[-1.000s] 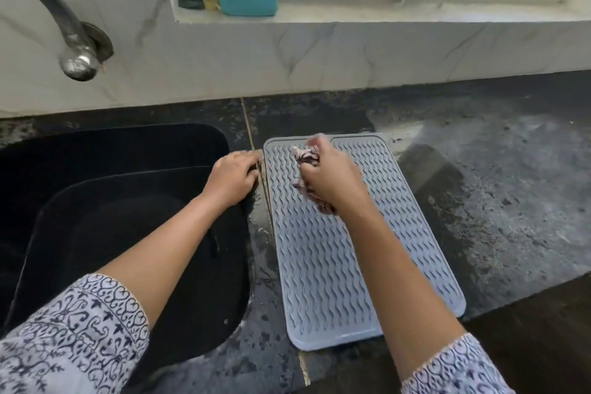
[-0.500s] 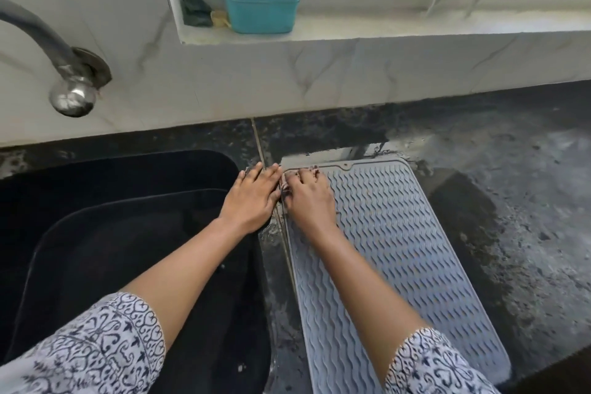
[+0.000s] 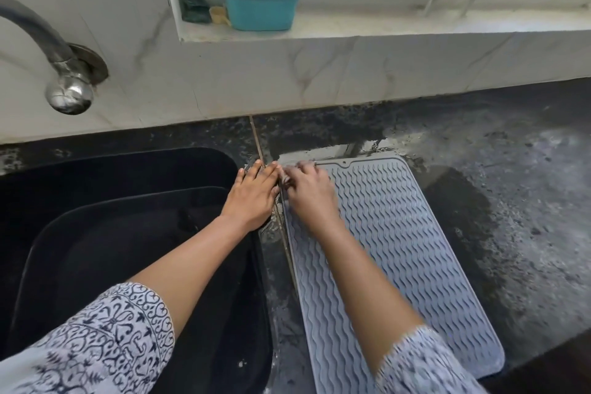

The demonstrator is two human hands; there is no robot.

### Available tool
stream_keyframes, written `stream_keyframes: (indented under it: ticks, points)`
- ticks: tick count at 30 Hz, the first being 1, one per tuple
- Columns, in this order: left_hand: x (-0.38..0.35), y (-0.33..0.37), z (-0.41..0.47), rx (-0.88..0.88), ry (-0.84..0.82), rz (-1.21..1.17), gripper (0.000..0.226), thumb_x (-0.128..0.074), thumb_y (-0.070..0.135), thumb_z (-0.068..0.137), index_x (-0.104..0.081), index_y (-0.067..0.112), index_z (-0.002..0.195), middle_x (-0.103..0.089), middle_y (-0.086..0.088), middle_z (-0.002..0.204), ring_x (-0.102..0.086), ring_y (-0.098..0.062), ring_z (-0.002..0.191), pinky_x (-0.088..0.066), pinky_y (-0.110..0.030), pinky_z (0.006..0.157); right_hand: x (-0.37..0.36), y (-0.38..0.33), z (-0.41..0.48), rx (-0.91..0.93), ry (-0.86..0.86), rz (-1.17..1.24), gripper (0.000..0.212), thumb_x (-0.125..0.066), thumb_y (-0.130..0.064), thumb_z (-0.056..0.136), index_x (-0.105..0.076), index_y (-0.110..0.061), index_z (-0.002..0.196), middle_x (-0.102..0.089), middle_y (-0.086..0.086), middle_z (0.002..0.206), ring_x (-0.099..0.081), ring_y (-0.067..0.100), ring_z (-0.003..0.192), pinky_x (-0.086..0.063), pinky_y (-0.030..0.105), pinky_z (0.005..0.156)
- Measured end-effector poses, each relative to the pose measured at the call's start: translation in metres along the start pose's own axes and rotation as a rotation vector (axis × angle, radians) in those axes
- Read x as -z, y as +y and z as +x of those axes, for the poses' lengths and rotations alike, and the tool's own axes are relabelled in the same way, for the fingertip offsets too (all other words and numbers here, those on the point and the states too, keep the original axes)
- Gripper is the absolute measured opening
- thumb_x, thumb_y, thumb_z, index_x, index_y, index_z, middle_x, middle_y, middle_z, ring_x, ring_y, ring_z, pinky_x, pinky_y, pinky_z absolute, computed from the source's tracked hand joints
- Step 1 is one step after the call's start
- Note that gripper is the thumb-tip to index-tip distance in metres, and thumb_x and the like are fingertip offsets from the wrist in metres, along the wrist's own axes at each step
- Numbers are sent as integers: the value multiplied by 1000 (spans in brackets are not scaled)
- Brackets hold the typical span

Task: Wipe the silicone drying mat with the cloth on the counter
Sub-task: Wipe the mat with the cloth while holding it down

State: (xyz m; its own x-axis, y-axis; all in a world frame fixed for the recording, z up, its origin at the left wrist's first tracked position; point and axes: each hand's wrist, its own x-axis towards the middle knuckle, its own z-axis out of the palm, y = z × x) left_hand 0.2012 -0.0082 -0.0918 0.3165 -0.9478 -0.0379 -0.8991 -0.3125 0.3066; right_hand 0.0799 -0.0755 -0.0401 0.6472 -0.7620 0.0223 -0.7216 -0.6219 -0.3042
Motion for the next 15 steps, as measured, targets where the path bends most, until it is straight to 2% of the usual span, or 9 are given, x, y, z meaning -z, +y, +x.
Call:
stream_keyframes:
  ticks: [4, 10, 13, 15]
  points:
    - [0, 2, 1, 0, 5, 15, 51, -26, 32, 103, -16, 24, 152, -13, 8, 159, -5, -19, 147, -5, -43, 118, -20, 6, -4, 40, 27, -126, 32, -44, -25, 92, -56, -20, 121, -56, 4, 122, -45, 31, 107, -44, 42, 82]
    - [2, 1, -1, -10, -2, -2, 51, -25, 33, 103, -14, 25, 152, -14, 7, 160, -5, -20, 148, -4, -44, 118, 9, 14, -151, 139, -54, -123, 33, -62, -22, 82, -60, -22, 115, -60, -1, 109, -52, 23, 89, -48, 34, 60]
    - [2, 1, -2, -13, 2, 8, 52, -25, 33, 103, -15, 25, 152, -14, 6, 160, -5, -20, 148, -4, -44, 117, 30, 16, -164, 69, -256, -67, 29, -50, -27, 92, -58, -24, 119, -56, -3, 114, -48, 22, 97, -49, 34, 72]
    - [3, 3, -2, -11, -6, 10, 52, -25, 34, 103, -16, 24, 152, -14, 6, 160, -6, -21, 147, -4, -44, 117, 40, 16, -134, 9, -287, 25, 27, -49, -28, 93, -60, -25, 117, -58, -3, 109, -53, 19, 94, -52, 35, 79]
